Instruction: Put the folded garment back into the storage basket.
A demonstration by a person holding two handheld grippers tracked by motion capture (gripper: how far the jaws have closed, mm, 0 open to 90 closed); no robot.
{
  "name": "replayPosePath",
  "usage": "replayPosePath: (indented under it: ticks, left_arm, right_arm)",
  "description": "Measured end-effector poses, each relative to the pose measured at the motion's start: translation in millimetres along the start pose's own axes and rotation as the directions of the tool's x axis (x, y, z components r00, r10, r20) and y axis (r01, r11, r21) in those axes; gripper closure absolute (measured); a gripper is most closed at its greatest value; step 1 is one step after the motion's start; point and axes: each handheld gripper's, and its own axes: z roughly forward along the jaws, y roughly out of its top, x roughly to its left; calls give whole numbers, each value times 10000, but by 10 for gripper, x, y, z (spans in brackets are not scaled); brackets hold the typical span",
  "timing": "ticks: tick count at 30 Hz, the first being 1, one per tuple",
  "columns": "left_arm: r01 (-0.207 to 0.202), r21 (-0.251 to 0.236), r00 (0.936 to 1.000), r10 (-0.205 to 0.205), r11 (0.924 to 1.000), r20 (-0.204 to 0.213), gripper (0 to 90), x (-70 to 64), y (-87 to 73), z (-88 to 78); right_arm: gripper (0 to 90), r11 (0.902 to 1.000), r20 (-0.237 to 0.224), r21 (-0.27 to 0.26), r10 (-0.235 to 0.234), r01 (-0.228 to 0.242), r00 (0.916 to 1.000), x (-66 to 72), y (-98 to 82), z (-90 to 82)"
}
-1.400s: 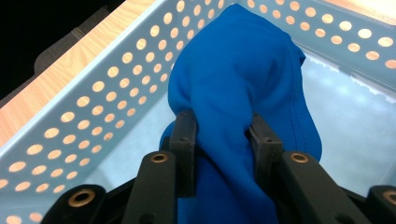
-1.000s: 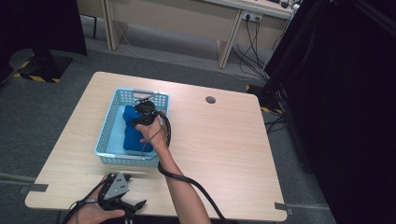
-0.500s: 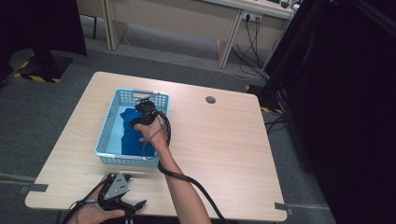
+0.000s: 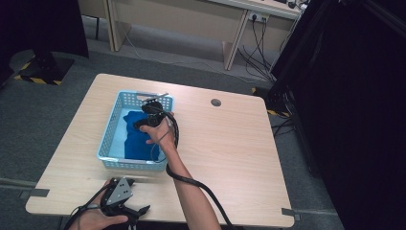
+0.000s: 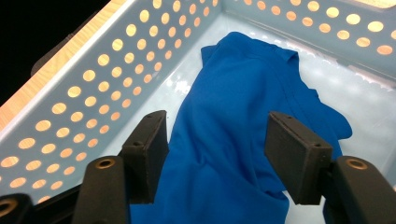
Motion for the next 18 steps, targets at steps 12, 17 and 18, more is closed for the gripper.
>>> replayPosePath:
  ticks: [12,17,18]
  left_arm:
    - [-4,7,10000,4,10000,8,0,2,0,-1]
    - [-1,7,10000,1,10000,11,0,2,0,-1]
    - [1,4,10000,-1,10000,13,0,3,0,-1]
  right_arm:
    - [243,9991,-134,17,-418,418,9990,1,-21,-62]
    - [204,9986,-287,-11,-532,532,9982,5,-29,-106]
    - [199,9987,-298,-44,-514,513,9982,7,-30,-115]
